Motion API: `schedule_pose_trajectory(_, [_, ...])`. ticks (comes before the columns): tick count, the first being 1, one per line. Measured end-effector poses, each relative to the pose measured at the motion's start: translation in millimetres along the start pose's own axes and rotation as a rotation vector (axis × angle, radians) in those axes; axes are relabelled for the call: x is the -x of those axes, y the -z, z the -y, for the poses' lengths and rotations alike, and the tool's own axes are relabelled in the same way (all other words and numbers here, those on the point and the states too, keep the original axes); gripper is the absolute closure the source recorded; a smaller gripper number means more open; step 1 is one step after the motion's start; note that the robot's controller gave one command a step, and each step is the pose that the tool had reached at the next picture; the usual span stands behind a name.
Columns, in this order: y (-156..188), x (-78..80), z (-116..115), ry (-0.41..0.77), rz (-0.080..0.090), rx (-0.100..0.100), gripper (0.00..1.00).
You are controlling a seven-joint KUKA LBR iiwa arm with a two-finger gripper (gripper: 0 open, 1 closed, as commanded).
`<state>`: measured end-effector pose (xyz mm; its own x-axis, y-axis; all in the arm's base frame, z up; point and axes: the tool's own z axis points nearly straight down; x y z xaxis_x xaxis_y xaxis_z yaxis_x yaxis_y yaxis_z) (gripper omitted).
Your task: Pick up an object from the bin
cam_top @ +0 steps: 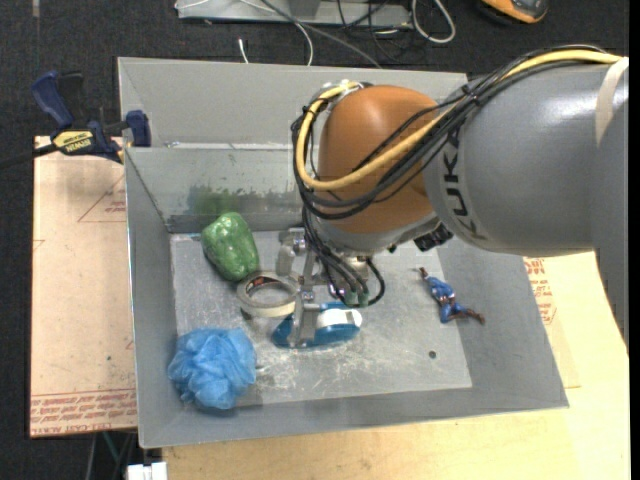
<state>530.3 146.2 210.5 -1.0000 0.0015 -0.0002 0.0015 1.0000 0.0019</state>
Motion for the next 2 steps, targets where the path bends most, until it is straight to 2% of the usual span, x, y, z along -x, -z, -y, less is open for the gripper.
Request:
schedule_pose_trajectory(1, [0, 0.0, 0, 0.0, 0.0, 0.0, 0.0])
schedule_pose_trajectory(2, [-69, -24.6, -79, 0.093, -0.004, 0.002, 0.0])
